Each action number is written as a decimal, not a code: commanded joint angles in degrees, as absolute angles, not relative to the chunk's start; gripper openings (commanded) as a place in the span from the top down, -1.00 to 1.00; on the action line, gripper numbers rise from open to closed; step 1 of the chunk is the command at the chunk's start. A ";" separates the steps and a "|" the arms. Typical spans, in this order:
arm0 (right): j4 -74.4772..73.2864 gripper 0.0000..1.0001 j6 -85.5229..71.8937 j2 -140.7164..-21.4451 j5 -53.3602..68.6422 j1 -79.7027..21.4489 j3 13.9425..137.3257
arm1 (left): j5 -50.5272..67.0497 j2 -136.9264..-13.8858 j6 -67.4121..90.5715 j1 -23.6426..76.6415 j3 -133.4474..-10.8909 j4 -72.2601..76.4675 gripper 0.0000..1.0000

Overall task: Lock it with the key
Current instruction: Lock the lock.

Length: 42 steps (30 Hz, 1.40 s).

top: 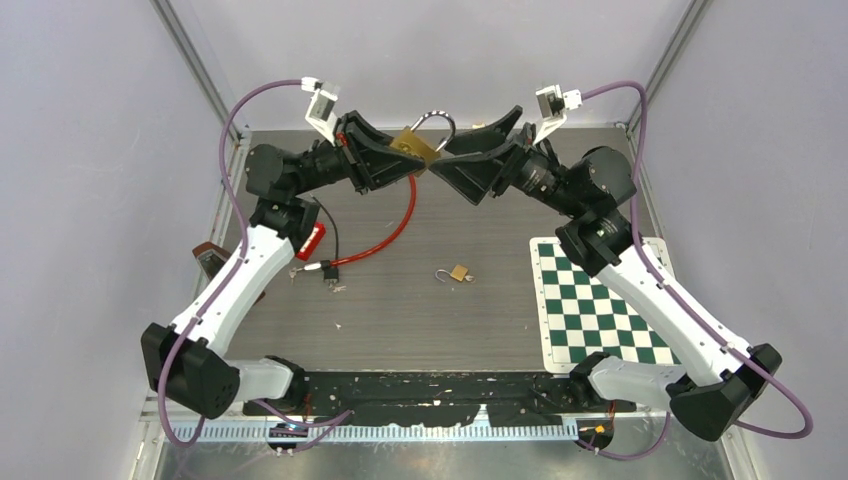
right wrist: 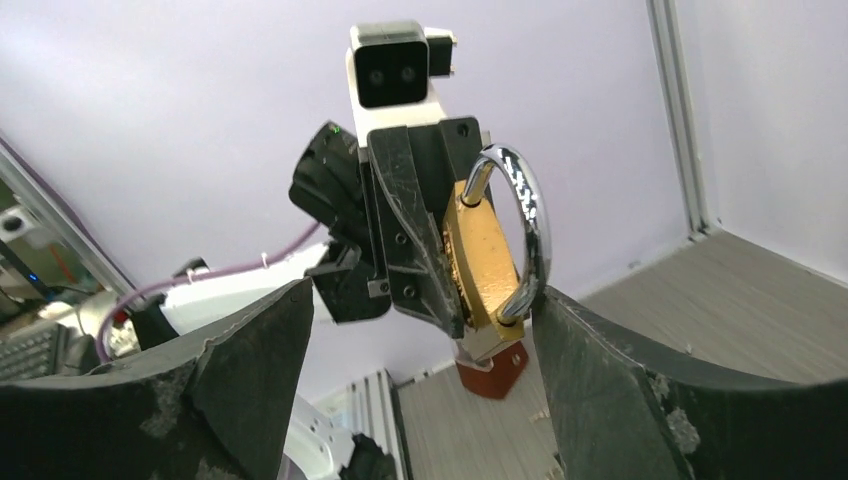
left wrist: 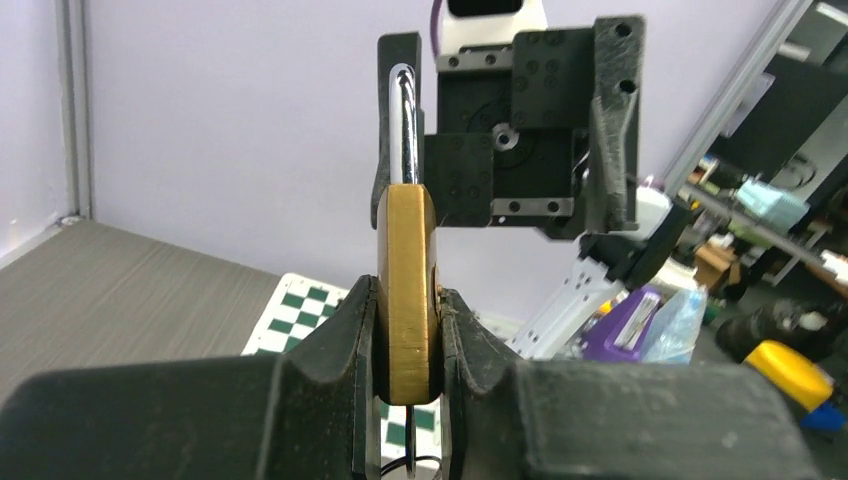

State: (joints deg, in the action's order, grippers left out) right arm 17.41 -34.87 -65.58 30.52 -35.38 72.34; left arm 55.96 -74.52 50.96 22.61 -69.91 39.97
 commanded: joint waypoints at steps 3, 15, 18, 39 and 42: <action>30.13 -0.68 -45.29 -69.23 27.99 -35.15 77.56 | 44.72 -69.47 60.53 23.20 -71.55 46.97 1.00; 33.14 -0.68 -51.41 -74.99 27.64 -34.25 81.08 | 43.42 -69.67 59.24 23.21 -72.26 40.30 1.00; 32.55 -0.66 -50.72 -75.87 27.23 -33.87 80.87 | 43.14 -69.70 59.22 23.20 -71.66 40.05 1.00; 29.94 -0.19 -49.72 -81.08 25.34 -33.66 83.47 | 43.50 -70.08 56.69 23.20 -68.48 38.38 1.00; 30.51 0.02 -50.65 -82.03 26.39 -33.65 83.58 | 43.86 -69.86 56.18 23.20 -68.44 38.19 1.00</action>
